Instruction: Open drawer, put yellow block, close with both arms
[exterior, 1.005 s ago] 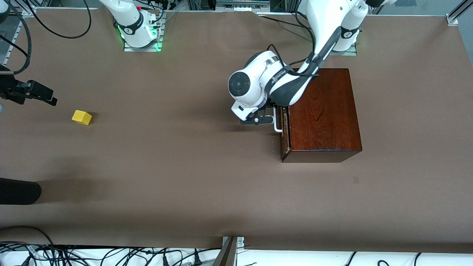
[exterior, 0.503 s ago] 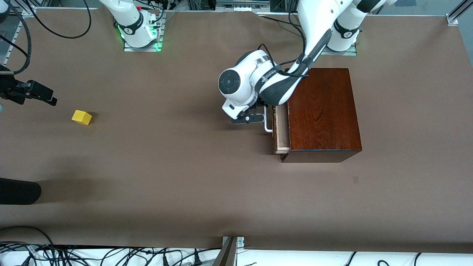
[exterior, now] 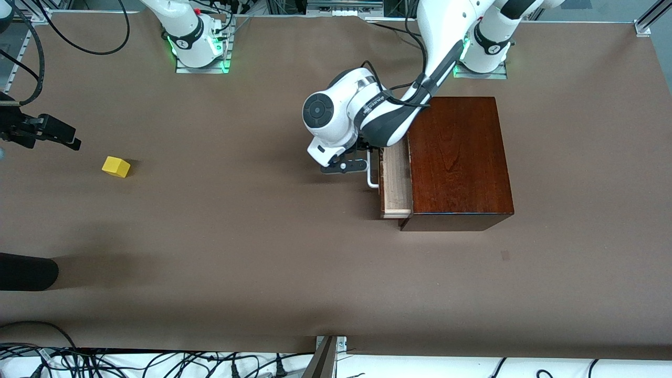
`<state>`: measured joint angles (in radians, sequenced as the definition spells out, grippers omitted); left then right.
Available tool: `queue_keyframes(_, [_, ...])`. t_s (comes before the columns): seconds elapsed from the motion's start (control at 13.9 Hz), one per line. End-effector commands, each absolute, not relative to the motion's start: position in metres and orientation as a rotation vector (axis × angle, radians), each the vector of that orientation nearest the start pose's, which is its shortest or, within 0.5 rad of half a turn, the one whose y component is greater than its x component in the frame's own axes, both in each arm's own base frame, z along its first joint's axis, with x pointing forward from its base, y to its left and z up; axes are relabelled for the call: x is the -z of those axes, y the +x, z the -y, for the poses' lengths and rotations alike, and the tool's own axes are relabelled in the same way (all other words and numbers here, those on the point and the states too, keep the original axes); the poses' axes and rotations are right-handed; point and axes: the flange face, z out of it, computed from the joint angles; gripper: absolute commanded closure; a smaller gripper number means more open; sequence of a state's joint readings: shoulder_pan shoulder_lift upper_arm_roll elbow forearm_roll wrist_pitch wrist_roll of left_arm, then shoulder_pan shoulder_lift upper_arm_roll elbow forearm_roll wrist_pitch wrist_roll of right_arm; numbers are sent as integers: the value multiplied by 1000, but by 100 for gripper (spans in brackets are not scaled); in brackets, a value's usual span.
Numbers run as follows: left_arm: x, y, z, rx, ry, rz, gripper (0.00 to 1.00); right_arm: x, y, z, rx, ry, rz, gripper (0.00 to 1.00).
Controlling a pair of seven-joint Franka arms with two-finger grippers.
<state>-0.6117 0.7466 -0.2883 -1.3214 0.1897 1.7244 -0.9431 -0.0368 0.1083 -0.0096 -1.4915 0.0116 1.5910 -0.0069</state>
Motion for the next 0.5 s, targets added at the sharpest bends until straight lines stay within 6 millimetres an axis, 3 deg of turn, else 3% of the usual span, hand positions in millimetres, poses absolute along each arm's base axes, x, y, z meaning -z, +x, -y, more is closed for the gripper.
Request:
queue_keyframes(0.0, [-281,462,552,-317,-2965,37,0,-609,585,28,3,-3119,-70,0])
queue_keyframes(0.43, [-277,435,579,-288,-2983,36,0,-609,586,30,6,-3119,-72,0])
